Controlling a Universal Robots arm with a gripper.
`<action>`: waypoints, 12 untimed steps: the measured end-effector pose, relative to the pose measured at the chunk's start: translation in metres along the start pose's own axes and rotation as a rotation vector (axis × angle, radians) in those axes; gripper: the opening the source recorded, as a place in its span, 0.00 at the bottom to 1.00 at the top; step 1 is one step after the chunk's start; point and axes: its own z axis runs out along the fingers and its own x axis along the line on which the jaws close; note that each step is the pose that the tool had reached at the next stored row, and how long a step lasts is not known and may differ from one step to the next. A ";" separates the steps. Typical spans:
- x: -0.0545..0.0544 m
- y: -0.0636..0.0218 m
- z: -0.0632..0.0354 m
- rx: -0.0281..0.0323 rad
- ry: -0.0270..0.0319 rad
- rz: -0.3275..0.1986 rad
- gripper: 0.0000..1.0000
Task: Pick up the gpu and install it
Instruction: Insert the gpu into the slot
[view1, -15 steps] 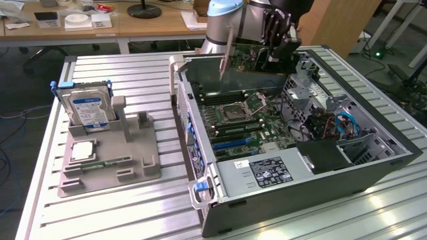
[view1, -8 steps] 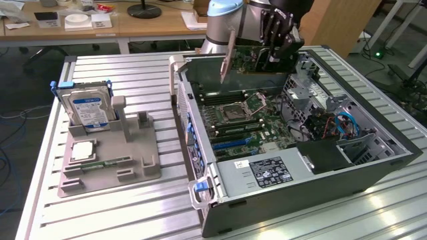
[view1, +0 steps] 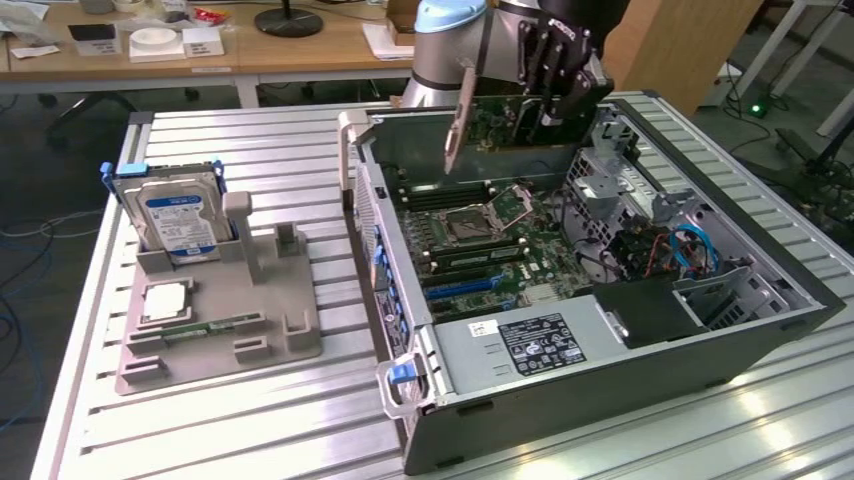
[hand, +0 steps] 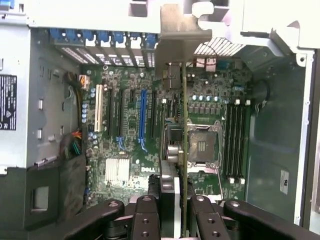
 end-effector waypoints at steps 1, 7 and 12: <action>0.000 0.0000 0.0002 0.0062 0.0006 -0.003 0.28; 0.001 0.0006 0.0049 0.0354 0.0016 -0.009 0.28; 0.001 0.0004 0.0136 0.0378 0.0011 0.044 0.28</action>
